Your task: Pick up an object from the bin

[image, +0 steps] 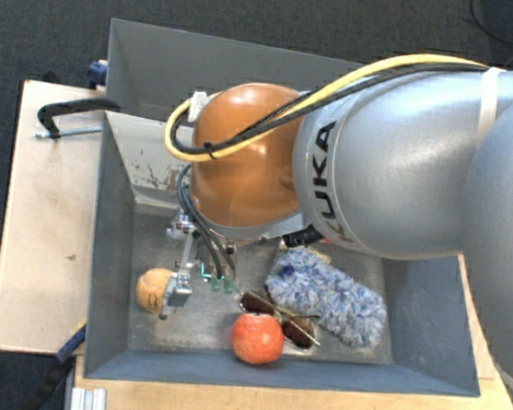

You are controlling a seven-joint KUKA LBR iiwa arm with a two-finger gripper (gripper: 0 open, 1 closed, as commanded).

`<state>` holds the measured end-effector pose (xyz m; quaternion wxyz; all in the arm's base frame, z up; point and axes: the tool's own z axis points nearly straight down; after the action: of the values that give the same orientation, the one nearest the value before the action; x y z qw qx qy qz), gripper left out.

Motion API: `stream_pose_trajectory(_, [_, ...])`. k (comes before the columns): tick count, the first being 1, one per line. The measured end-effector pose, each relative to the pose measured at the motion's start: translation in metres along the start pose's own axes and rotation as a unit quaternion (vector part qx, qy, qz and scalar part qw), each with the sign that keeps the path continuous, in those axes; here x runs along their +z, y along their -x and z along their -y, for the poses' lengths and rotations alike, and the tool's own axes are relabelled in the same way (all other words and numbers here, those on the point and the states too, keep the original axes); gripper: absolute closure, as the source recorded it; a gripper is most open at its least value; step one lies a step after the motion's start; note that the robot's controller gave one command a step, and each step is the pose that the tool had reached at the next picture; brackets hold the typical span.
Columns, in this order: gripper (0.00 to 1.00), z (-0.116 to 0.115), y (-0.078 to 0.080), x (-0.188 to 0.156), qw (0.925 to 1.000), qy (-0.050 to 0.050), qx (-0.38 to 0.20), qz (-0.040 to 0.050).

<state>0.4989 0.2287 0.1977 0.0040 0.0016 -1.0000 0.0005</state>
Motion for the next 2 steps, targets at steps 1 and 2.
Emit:
stream_pose_trajectory(1, [0.00, 0.001, 0.002, -0.004, 1.0000, 0.001, 0.001, 0.0038])
stream_pose_trajectory(2, [1.00, 0.001, 0.015, 0.116, 0.9999, 0.007, -0.001, 0.0081])
